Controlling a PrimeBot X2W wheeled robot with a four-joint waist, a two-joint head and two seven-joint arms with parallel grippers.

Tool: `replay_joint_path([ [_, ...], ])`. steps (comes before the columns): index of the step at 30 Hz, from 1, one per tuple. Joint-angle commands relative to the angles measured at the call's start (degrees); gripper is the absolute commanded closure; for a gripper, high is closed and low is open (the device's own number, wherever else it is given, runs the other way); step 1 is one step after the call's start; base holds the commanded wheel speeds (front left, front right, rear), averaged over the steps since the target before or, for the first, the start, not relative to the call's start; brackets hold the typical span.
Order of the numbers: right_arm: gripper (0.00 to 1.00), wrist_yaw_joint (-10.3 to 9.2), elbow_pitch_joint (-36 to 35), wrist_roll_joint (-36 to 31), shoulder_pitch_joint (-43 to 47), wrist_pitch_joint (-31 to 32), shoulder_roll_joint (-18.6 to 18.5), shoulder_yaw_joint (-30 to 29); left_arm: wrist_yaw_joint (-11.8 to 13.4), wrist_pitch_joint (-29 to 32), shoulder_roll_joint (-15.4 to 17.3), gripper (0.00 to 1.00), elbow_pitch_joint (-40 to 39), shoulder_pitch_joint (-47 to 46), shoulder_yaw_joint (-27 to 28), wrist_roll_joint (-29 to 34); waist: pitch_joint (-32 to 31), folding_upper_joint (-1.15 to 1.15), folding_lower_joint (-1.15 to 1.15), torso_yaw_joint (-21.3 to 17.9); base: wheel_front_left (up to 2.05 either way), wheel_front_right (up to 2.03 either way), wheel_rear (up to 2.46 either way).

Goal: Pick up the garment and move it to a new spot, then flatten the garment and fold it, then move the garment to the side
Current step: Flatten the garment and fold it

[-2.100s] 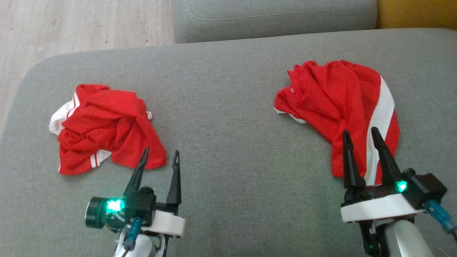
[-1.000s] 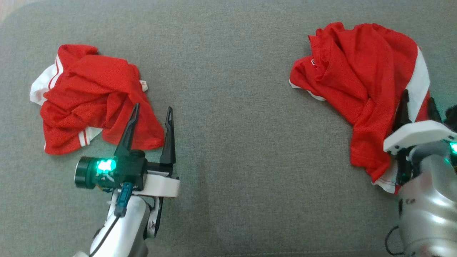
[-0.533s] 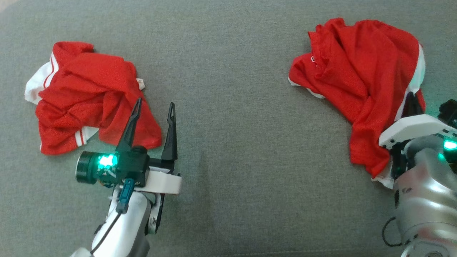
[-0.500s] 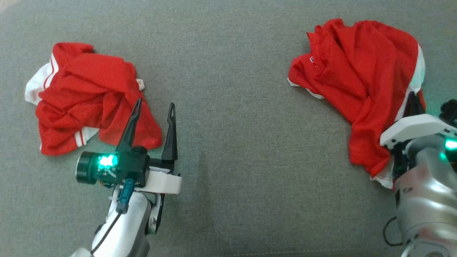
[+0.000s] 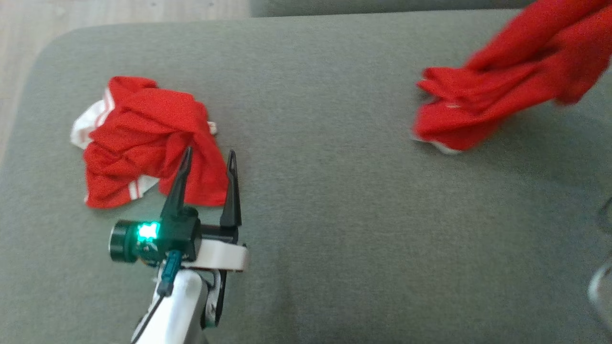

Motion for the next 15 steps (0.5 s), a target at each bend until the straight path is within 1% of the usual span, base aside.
replay_joint_path([
  [1,1.00,0.42,-3.38,-1.91,-5.30,0.43,-3.05,3.09,0.04,-0.23,0.10,0.00,-1.64,0.34,2.47,-0.16,-1.68,0.00,0.01,2.38,0.00,0.00,0.00],
  [3,1.00,0.42,-4.69,-3.92,-8.33,0.93,-5.55,4.87,-0.20,-0.23,-0.51,0.00,-2.06,1.18,3.03,-0.86,-2.68,0.00,0.01,3.98,0.00,0.00,0.00],
  [5,1.00,0.42,-5.99,-5.91,-11.18,0.94,-7.29,6.81,-0.29,-0.23,-1.08,0.00,-3.16,1.98,3.86,-1.66,-3.46,0.00,0.01,5.55,0.00,0.00,0.00],
  [8,1.00,0.42,-7.44,-8.09,-13.62,0.48,-7.94,10.65,-0.44,-0.23,-1.59,0.00,-4.27,3.31,4.75,-2.14,-4.29,0.00,0.01,7.44,0.00,0.00,0.00],
  [10,1.00,0.42,-7.32,-8.92,-13.07,0.11,-6.84,14.88,-0.70,-0.23,-1.78,0.00,-4.60,4.09,4.92,-1.98,-4.67,0.00,0.01,8.28,0.00,0.00,0.00],
  [12,1.00,0.42,-5.96,-8.56,-10.66,-0.16,-5.13,19.99,-0.92,-0.23,-1.91,0.00,-4.83,4.76,5.20,-1.86,-4.94,0.00,0.01,8.66,0.00,0.00,0.00],
  [15,1.00,0.42,-2.35,-6.16,-5.10,-0.56,-2.69,27.53,-1.11,-0.23,-2.08,0.00,-5.06,5.35,5.54,-1.55,-5.02,0.00,0.01,8.79,0.00,0.00,0.00],
])
